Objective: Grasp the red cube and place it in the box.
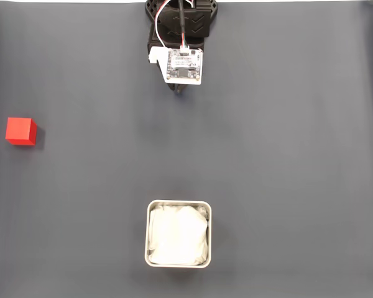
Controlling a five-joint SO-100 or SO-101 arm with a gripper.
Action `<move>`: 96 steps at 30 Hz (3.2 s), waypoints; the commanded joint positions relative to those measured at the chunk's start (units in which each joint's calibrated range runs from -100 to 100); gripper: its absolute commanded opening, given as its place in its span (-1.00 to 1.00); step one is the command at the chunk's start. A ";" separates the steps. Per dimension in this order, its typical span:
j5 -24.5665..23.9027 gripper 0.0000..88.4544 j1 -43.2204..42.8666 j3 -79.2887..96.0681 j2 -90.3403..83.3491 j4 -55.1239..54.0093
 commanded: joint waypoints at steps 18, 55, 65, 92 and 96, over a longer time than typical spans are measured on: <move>-0.15 -1.00 -1.51 0.54 0.00 1.28; -0.10 -0.99 -0.80 -70.99 44.37 -6.92; -0.24 -0.99 5.66 -81.85 54.25 -2.16; -1.56 -0.98 22.64 -91.06 71.14 -4.38; -1.71 -0.98 24.77 -91.98 74.09 -6.02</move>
